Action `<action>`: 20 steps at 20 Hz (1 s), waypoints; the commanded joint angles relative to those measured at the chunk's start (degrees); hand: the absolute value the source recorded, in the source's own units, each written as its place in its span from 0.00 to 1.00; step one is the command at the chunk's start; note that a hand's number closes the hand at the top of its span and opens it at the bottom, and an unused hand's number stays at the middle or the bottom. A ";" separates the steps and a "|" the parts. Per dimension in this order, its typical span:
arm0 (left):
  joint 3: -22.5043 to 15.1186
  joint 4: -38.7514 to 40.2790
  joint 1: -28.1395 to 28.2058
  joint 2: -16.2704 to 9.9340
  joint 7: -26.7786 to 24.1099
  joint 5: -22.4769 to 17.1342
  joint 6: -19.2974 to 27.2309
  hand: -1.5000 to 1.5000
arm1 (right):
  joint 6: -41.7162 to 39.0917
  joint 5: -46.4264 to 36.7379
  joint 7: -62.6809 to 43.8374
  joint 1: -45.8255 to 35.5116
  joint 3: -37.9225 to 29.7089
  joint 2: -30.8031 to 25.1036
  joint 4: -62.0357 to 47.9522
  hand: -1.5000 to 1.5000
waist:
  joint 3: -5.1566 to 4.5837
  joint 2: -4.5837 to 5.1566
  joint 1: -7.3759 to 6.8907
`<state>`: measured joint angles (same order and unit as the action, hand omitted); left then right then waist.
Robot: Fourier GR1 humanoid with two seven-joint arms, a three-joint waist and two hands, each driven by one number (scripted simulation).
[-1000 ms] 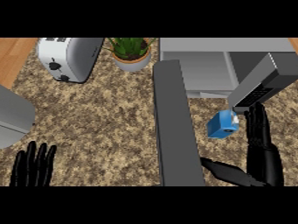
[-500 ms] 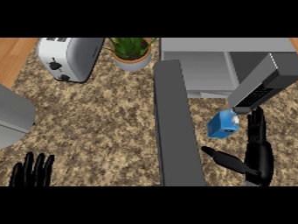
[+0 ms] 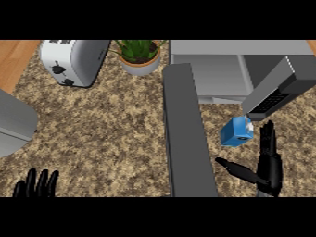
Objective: Pick up the milk, place it into the microwave and close the microwave
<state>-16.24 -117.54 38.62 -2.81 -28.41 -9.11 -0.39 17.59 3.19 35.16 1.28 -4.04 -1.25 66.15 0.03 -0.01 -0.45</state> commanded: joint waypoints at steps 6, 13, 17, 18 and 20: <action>2.03 6.77 0.88 -1.62 -7.43 -2.24 -3.02 0.00 | 0.17 0.13 10.65 -5.25 -2.49 1.18 -14.75 0.00 | -0.03 -0.02 -0.03; -0.18 4.79 0.73 -1.56 -5.72 -1.45 -1.54 0.00 | -3.22 1.65 13.11 -13.31 -5.85 -2.79 -22.74 0.00 | -0.01 0.00 -0.02; -1.13 4.26 -0.23 -1.14 -4.16 -1.29 -0.33 0.00 | -5.20 2.77 16.48 -16.17 -7.20 -3.00 -27.49 0.00 | 0.00 0.04 -0.05; 1.92 -1.71 2.98 -4.53 -1.22 -4.94 -1.87 0.00 | -6.92 1.65 18.02 -12.14 -5.53 -3.32 -26.06 0.00 | 0.00 0.00 -0.01; 4.63 0.01 0.93 -5.31 -0.75 -7.48 -2.97 0.00 | -6.83 2.05 17.65 -14.69 -6.40 -3.72 -28.96 0.00 | -0.01 0.02 0.00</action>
<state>-14.65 -115.47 39.80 -5.85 -31.76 -12.93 -2.08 12.64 4.87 51.85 -12.14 -9.98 -3.77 39.72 0.03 0.02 -0.51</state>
